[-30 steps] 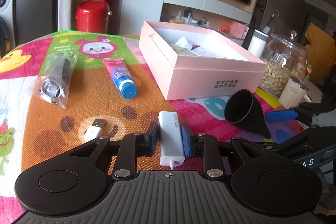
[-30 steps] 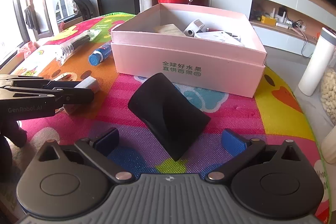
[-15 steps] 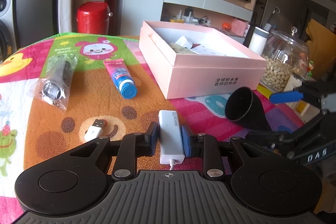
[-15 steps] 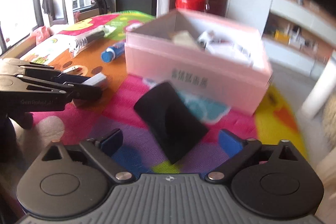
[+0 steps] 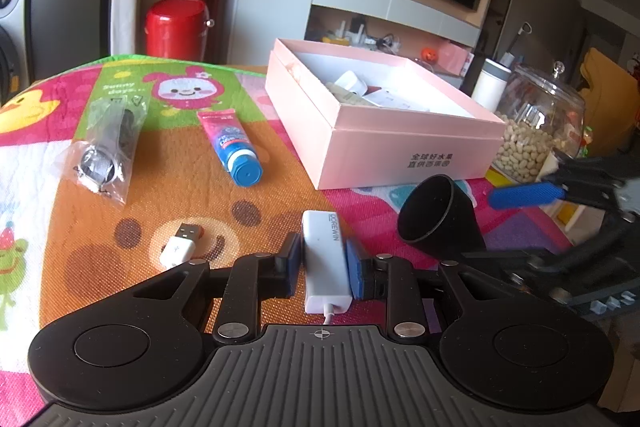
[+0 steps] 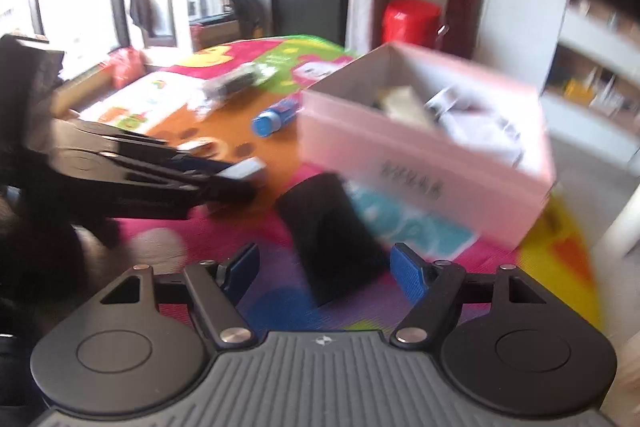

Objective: Organize rigid objects
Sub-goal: 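Lift the USB stick with the left tool while the right tool lifts the funnel, then drop the USB stick into the pink box with the left tool while the right tool drops the funnel in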

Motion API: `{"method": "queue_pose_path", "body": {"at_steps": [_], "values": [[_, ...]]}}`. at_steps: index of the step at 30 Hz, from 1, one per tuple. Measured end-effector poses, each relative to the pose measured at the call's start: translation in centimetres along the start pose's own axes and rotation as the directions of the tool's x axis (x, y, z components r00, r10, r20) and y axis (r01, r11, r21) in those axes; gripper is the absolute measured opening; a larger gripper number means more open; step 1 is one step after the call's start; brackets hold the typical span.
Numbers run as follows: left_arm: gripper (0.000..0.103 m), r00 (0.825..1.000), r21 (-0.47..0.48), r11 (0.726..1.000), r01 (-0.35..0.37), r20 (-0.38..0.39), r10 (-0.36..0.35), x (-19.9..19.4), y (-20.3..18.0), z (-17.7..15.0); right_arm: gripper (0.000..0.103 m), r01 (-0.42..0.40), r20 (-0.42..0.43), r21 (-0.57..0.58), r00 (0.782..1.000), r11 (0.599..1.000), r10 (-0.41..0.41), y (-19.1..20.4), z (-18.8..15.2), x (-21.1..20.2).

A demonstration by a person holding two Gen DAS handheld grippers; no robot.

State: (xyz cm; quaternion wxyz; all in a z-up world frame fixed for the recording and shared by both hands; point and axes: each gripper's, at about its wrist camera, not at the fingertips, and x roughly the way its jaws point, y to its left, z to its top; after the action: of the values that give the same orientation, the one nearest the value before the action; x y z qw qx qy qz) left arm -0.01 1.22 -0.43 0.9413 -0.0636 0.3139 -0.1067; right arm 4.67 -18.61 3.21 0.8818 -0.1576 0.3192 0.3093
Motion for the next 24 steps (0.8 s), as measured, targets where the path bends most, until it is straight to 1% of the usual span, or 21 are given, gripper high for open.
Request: {"method": "queue_pose_path", "body": {"at_steps": [4,5,6,7,8,9,11,14,17,19,21,24], "values": [[0.028,1.000,-0.017,1.000,0.012,-0.002,-0.013,0.0,0.3,0.1,0.072,-0.002,0.003,0.023,1.000,1.000,0.002,-0.7,1.3,1.9],[0.028,1.000,-0.026,0.999,0.019,-0.003,-0.019,0.0,0.5,0.1,0.070,-0.006,-0.005,0.033,1.000,0.999,0.006,-0.9,1.6,2.3],[0.027,1.000,-0.028,0.999,0.020,-0.007,-0.020,-0.1,0.5,0.1,0.055,-0.011,-0.019,0.044,1.000,0.999,0.012,-0.9,1.8,2.4],[0.026,1.000,-0.019,1.000,0.017,-0.011,-0.018,-0.3,0.5,0.1,0.051,-0.004,-0.034,0.053,0.999,0.999,0.006,-0.7,2.0,2.4],[0.026,1.000,0.002,1.000,0.014,-0.016,-0.014,-0.5,0.2,0.0,0.050,0.010,-0.035,0.056,0.999,0.998,-0.008,-0.5,2.1,2.0],[0.025,1.000,0.031,0.999,0.011,-0.019,-0.011,-0.9,-0.2,-0.2,0.046,0.032,-0.027,0.053,0.999,0.998,-0.031,-0.1,2.1,1.5],[0.025,1.000,0.078,0.997,0.020,-0.023,-0.018,-1.6,-0.9,-0.8,0.046,0.078,0.007,0.051,0.997,0.996,-0.078,0.5,1.7,-0.5],[0.025,0.999,0.123,0.991,0.048,-0.028,-0.044,-2.9,-1.7,-1.8,0.046,0.105,0.052,0.075,0.993,0.992,-0.109,0.9,0.9,-3.5],[0.025,0.998,0.136,0.989,0.062,0.011,-0.064,-4.3,-2.1,-1.7,0.046,0.128,0.088,0.111,0.986,0.986,-0.138,0.8,0.3,-6.2],[0.024,0.994,0.127,0.988,0.086,0.057,-0.094,-5.5,-2.2,-0.5,0.046,0.144,0.114,0.132,0.981,0.981,-0.160,0.4,0.2,-7.7],[0.024,0.985,0.129,0.985,0.118,0.111,-0.133,-6.8,-2.4,1.8,0.046,0.167,0.148,0.146,0.971,0.975,-0.189,-0.2,0.8,-9.0],[0.024,0.963,0.168,0.974,0.153,0.196,-0.185,-8.3,-3.1,6.7,0.046,0.219,0.222,0.162,0.942,0.962,-0.252,-1.5,2.8,-11.0]]}}
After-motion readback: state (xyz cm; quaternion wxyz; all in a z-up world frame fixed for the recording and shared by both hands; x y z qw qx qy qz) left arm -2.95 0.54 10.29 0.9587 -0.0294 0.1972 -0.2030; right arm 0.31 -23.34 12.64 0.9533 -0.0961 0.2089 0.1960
